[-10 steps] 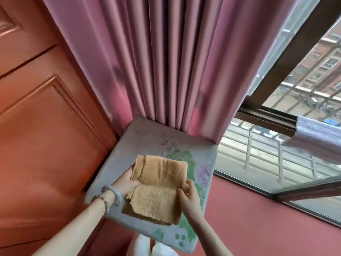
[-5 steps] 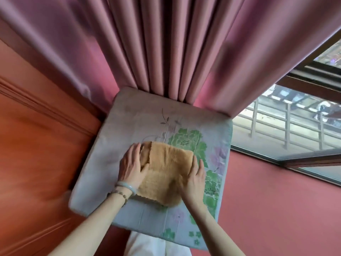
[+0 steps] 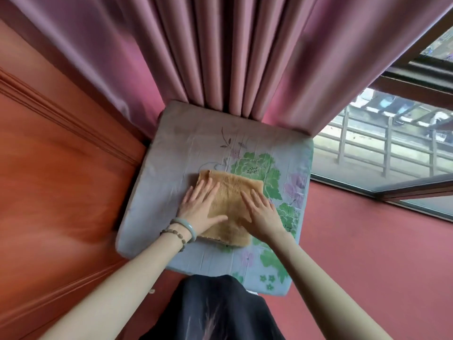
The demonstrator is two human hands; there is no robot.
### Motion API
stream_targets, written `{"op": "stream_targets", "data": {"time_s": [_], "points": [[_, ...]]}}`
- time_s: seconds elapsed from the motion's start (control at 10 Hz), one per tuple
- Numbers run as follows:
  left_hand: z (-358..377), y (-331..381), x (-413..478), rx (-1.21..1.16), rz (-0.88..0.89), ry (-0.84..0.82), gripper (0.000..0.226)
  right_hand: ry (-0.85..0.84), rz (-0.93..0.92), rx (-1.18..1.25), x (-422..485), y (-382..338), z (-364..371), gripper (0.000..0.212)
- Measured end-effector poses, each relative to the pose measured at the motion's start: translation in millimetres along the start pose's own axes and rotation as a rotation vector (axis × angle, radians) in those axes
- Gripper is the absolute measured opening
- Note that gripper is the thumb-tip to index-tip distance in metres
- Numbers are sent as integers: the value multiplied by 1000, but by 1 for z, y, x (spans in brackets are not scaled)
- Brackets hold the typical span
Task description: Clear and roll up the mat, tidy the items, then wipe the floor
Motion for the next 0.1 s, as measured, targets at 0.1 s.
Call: {"op": "stream_targets", "data": {"time_s": [0.1], "points": [[-51, 21, -29, -378, -52, 124, 90, -21, -15, 211, -38, 0, -53, 69]]}}
Point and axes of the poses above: each hand's wrist, its own x-axis towards the middle knuckle, its own z-axis out of the palm, y = z × x, the point moved 4 cm from there along x, towards the middle knuckle, and after that the axes turned 6 degrees about z, right-handed, at the moved point
